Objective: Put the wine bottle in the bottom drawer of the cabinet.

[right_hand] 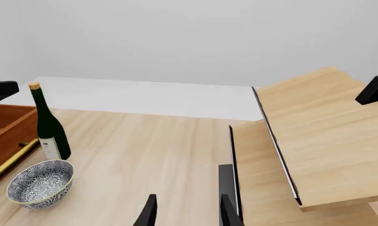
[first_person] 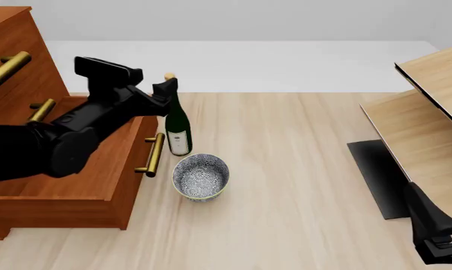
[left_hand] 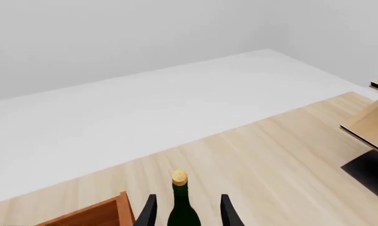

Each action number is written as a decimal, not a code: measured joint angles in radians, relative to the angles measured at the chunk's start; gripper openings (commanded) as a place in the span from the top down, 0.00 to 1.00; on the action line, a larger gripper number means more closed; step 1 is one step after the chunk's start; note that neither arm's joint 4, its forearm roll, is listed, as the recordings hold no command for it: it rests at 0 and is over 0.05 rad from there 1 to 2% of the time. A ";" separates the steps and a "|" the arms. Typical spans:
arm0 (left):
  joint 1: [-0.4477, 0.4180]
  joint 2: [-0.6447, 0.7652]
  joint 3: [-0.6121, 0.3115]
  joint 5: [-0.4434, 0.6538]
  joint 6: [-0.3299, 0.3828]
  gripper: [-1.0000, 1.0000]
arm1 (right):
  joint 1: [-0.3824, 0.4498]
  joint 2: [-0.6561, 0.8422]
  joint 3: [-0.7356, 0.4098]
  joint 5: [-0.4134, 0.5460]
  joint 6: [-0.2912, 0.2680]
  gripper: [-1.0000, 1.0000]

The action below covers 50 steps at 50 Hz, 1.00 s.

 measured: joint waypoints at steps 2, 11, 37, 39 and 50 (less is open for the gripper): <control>0.001 0.008 -0.003 -0.003 -0.002 0.00 | 0.000 0.003 0.000 -0.002 0.000 0.00; 0.004 0.037 -0.016 -0.013 -0.008 0.00 | 0.002 0.018 0.000 -0.012 0.000 0.00; 0.018 0.115 -0.071 -0.019 -0.016 0.00 | 0.002 0.048 0.000 -0.030 0.004 0.00; 0.018 0.121 -0.075 -0.020 -0.016 0.00 | 0.002 0.050 0.000 -0.031 0.005 0.00; 0.022 0.160 -0.096 -0.029 -0.017 0.00 | 0.001 0.049 0.000 -0.026 0.005 0.00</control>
